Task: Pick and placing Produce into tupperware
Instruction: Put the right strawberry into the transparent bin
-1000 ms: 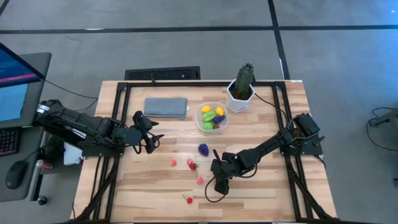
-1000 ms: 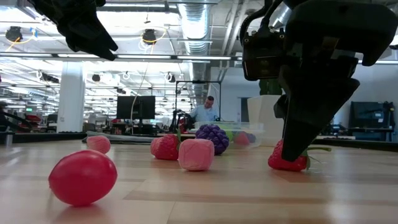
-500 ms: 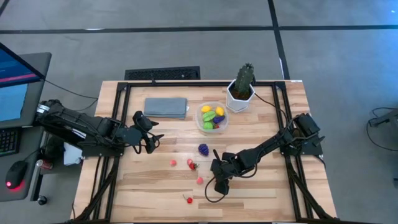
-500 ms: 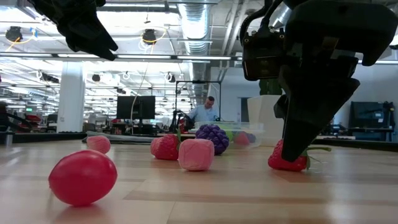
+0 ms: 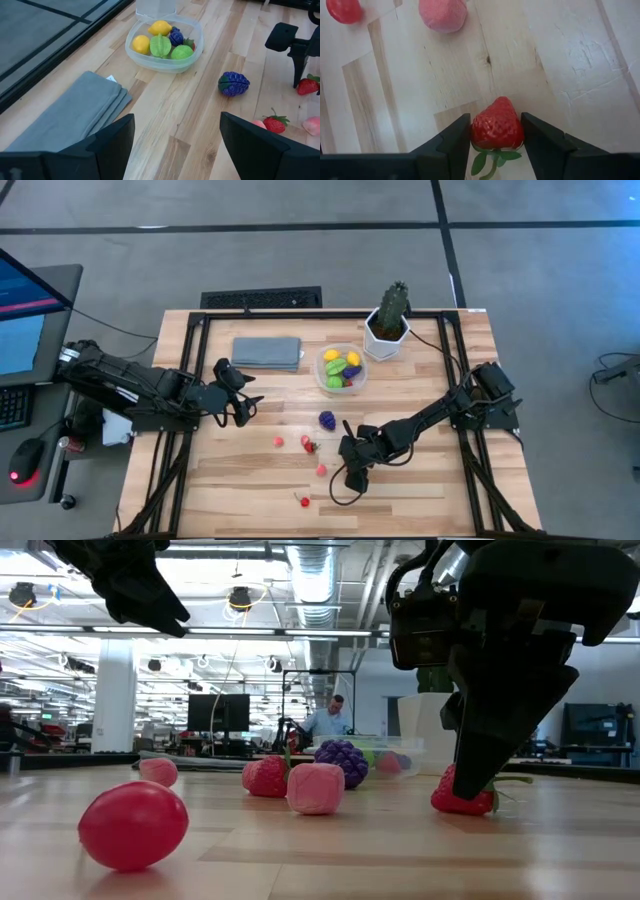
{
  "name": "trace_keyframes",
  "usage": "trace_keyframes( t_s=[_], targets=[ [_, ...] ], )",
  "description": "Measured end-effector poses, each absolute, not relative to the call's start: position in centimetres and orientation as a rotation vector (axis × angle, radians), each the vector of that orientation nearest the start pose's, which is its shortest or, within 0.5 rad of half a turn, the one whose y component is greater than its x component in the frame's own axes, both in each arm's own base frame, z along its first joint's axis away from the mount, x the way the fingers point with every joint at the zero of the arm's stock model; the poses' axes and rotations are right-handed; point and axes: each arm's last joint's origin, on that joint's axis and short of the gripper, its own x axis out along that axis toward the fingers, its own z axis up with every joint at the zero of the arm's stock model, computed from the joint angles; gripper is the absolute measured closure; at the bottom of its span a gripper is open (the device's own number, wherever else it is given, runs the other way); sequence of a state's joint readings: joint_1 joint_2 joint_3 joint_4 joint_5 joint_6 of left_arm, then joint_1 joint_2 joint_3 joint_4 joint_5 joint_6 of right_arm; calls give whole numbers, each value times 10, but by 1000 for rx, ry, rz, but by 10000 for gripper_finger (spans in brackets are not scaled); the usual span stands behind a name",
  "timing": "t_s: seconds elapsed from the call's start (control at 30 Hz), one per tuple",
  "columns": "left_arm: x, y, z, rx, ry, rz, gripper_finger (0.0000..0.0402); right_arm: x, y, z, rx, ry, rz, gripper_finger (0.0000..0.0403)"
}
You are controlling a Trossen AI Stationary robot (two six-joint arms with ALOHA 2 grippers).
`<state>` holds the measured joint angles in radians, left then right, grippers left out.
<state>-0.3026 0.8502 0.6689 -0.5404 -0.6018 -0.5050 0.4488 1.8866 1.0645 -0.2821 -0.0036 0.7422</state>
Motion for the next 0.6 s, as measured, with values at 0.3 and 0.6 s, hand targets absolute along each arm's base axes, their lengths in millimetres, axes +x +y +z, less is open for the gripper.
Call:
trace_keyframes(
  t_s=[0.3, 0.6],
  targets=[
    [164, -34, 256, -167, 558, 438, 120, 322, 155, 131, 418, 1150, 5, 219],
    [164, -34, 256, -167, 557, 438, 120, 329, 152, 135, 470, 1125, 71, 207]
  ],
)
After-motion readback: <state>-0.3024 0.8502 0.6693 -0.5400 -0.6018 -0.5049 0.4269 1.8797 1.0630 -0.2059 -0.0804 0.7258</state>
